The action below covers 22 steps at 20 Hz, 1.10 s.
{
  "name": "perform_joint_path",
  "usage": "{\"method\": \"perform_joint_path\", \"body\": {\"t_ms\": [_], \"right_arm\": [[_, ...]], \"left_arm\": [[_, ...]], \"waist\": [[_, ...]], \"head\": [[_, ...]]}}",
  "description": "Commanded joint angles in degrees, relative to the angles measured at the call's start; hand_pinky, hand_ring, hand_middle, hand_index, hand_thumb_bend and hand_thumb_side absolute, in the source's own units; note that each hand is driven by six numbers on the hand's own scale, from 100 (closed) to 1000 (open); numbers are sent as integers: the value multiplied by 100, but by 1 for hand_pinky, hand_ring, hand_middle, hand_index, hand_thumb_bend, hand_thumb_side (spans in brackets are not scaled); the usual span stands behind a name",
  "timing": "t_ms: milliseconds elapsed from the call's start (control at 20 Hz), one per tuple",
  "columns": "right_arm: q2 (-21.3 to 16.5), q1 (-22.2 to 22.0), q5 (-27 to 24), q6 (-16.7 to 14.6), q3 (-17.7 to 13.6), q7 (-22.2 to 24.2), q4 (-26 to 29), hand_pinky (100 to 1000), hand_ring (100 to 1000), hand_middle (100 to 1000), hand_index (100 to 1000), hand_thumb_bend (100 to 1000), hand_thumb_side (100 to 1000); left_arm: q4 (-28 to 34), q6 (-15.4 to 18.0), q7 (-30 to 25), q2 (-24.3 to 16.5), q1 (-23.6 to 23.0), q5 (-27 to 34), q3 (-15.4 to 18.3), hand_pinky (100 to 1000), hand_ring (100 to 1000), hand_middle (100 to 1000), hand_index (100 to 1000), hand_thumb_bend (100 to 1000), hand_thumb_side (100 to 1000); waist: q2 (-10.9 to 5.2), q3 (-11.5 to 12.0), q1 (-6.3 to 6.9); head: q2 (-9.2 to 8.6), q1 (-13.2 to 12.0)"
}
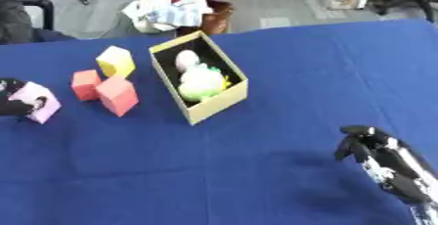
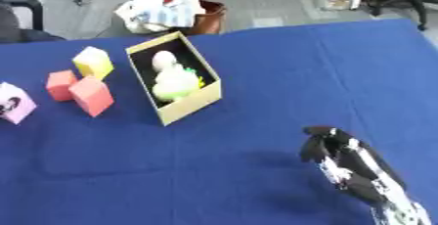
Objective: Pick up objects on the table and place them in the box.
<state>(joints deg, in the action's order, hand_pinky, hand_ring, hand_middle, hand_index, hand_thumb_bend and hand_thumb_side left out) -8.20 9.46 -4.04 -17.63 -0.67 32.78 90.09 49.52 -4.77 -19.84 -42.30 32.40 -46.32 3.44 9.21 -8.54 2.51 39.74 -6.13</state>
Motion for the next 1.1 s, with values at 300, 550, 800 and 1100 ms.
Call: {"method": "perform_joint_path", "body": {"t_ms": [300,550,800,1100], "right_arm": [[-78,39,16,-9,-22,16,64,567,583,542,784,100,437],[-82,35,17,-9,-24,14,63,567,583,542,783,100,436],[-89,23,16,-13,-17,19,54,567,583,542,783,100,436],[-81,15,10,-21,11,47,37,567,583,541,784,100,434]], "left_arm": [[249,68,51,-170,-13,3,-10,716,576,572,823,145,292],[868,140,216,-208,7,224,72,701,547,537,808,100,260],[1940,243,341,-190,178,721,54,693,530,515,796,100,247],[2797,424,126,208,841,786,-652,697,542,524,800,100,247]], "waist": [[-120,6,21],[-125,12,19],[-140,30,15],[-160,-13,-9]], "head": [[-6,20],[-6,43],[-15,104],[2,65]]}}
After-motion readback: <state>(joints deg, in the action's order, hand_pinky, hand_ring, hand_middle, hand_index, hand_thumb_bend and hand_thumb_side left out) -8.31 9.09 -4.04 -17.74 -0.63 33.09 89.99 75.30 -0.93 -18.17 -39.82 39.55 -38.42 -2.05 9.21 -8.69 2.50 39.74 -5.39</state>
